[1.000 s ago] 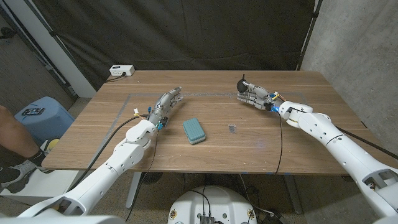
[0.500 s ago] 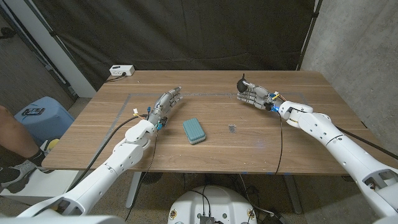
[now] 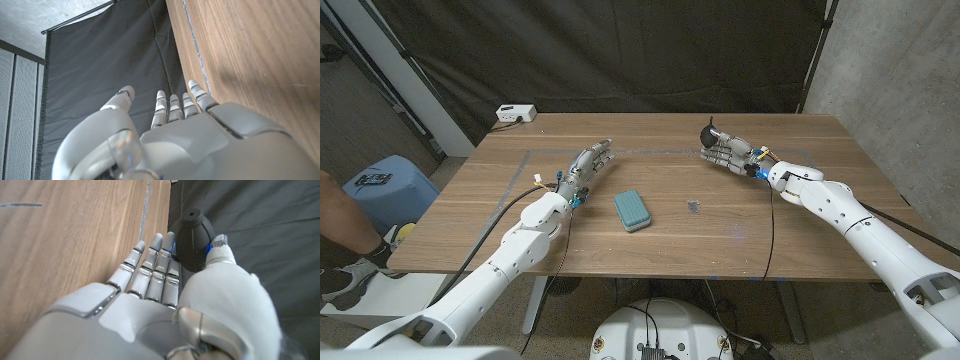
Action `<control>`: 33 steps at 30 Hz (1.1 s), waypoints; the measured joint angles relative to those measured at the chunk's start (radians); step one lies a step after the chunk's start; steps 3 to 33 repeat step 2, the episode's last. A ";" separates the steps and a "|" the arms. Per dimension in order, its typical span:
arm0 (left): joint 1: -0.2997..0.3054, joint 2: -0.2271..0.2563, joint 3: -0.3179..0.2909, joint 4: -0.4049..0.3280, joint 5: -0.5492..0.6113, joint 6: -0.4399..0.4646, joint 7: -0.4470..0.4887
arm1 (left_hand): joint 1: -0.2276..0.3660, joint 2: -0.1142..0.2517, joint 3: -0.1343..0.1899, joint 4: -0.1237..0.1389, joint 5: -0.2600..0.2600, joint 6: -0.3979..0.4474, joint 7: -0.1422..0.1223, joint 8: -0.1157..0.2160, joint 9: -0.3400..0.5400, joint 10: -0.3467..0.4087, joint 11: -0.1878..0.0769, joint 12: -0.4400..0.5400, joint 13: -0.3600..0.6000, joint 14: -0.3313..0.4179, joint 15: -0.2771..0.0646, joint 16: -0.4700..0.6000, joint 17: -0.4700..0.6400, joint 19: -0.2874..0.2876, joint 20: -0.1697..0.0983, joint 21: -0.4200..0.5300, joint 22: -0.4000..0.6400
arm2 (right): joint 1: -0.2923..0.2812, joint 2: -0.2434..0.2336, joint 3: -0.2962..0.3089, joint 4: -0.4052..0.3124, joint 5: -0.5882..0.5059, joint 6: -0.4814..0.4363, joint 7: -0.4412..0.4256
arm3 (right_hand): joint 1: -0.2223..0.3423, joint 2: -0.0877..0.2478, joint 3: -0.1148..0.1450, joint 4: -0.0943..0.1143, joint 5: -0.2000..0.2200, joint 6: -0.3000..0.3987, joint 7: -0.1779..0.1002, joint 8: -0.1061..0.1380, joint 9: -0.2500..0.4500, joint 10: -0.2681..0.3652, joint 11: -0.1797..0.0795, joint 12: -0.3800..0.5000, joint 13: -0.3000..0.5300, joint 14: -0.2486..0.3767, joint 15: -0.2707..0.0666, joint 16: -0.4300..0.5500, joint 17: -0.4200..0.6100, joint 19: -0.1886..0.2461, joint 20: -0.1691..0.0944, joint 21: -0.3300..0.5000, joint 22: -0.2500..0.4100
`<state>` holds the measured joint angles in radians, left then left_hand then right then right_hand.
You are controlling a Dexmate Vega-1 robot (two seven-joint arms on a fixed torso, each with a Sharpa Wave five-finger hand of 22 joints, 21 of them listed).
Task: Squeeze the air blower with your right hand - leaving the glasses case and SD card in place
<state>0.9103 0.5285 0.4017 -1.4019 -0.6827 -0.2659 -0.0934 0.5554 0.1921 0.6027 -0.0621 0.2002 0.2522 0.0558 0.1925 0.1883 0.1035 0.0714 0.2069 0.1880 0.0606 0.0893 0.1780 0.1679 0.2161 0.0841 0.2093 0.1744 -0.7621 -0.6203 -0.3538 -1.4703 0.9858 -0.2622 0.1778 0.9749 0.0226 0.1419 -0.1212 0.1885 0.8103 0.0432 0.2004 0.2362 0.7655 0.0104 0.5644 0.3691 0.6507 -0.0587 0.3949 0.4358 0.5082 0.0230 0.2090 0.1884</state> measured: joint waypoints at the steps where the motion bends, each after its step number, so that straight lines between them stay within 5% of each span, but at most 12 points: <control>1: 0.000 0.000 0.000 0.000 0.000 0.000 0.000 | 0.000 0.000 0.000 0.000 0.000 0.002 0.002 0.000 0.000 0.000 0.000 0.000 0.000 0.000 0.000 0.000 0.000 0.000 0.000 0.000 0.000 | 0.000 0.000 0.000 0.000 0.000 0.000 0.000 | 0.000 0.000 0.000 0.000 0.000 0.000 0.000 0.000 -0.003 0.000 0.000 0.000 0.000 0.000 0.000 0.000 0.000 0.000 0.000 0.000 0.000; 33: -0.002 0.000 0.000 0.002 0.000 0.000 -0.002 | 0.000 0.000 0.000 0.000 0.000 0.003 0.003 0.000 0.000 0.000 0.000 0.000 0.000 0.000 0.000 0.000 0.000 0.000 0.000 0.000 0.000 | 0.000 0.000 0.000 -0.001 0.000 0.000 -0.003 | 0.000 0.000 0.000 0.000 0.000 0.000 0.000 0.000 -0.004 0.000 0.000 0.000 0.000 0.000 0.000 0.000 0.000 0.000 0.000 0.000 0.000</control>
